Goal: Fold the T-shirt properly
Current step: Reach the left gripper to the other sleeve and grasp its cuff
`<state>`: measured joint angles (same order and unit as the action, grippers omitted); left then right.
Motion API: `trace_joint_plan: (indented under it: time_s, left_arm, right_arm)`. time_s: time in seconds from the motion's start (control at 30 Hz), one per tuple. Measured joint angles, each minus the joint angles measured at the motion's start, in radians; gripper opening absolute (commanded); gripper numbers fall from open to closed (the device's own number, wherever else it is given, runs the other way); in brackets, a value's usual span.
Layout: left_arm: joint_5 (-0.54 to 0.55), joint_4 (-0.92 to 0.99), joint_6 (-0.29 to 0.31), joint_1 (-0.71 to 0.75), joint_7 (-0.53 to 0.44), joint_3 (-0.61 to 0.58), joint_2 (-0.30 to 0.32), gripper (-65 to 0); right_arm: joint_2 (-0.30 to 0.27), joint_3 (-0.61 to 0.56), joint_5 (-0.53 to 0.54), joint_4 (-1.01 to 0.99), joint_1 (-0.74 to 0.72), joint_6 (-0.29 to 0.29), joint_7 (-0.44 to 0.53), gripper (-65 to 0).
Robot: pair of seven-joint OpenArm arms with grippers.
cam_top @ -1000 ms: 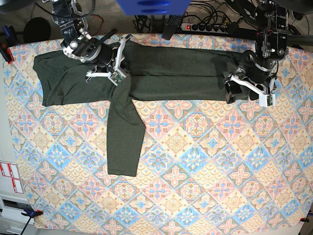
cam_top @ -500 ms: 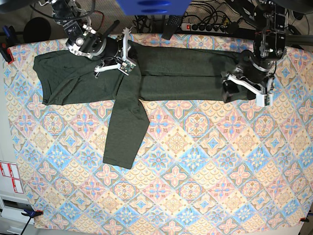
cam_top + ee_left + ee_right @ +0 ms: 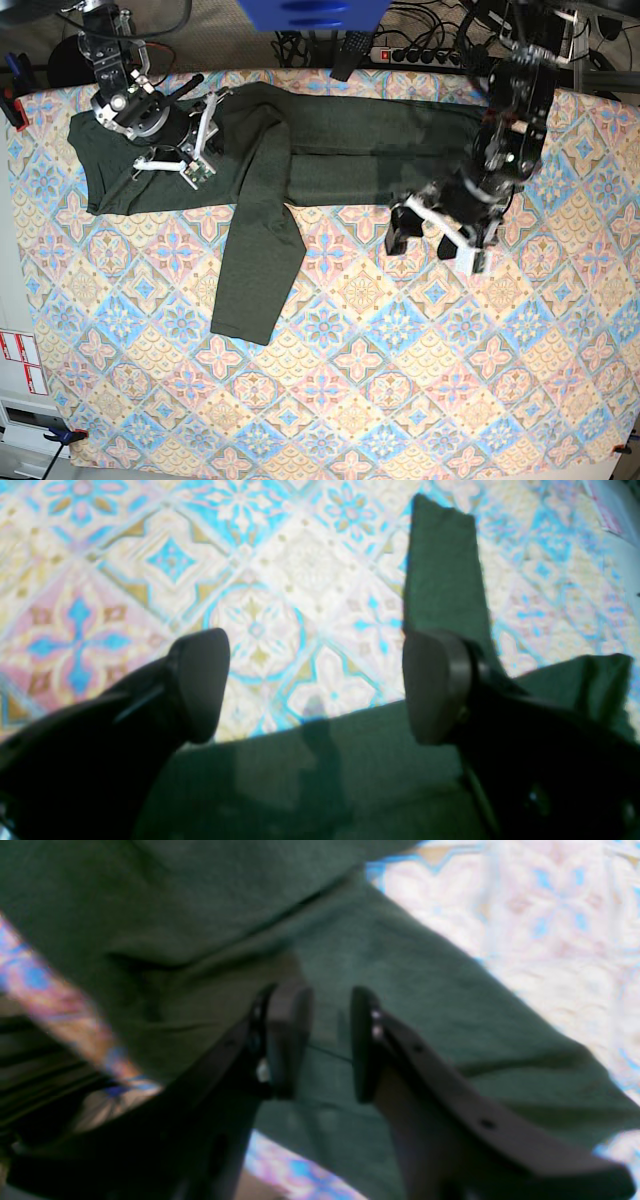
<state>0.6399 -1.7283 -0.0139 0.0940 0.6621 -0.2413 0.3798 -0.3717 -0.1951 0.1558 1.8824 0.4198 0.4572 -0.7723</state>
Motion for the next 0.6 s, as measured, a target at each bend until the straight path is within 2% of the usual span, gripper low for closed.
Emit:
trace_joint_plan:
  time_s: [0.07, 0.2, 0.43, 0.6]
  left_arm:
    - [-0.003, 0.087, 0.001, -0.069, 0.006, -0.055, -0.014, -9.7]
    - [0.001, 0.242, 0.003, -0.181, 0.002, -0.122, -0.086, -9.7]
    - [-0.002, 0.425, 0.003, -0.315, -0.001, -0.237, -0.187, -9.9]
    - [-0.003, 0.6, 0.003, -0.401, -0.004, -0.244, -0.275, -17.3]
  right_arm:
    - [0.003, 0.003, -0.001, 0.001, -0.002, -0.002, 0.001, -47.8]
    - [-0.005, 0.008, -0.01, 0.001, -0.007, -0.009, 0.002, -47.8]
    - [-0.003, 0.007, -0.01, 0.002, -0.01, -0.009, 0.002, -47.8]
    - [-0.003, 0.007, -0.009, 0.002, -0.013, -0.008, 0.002, -47.8]
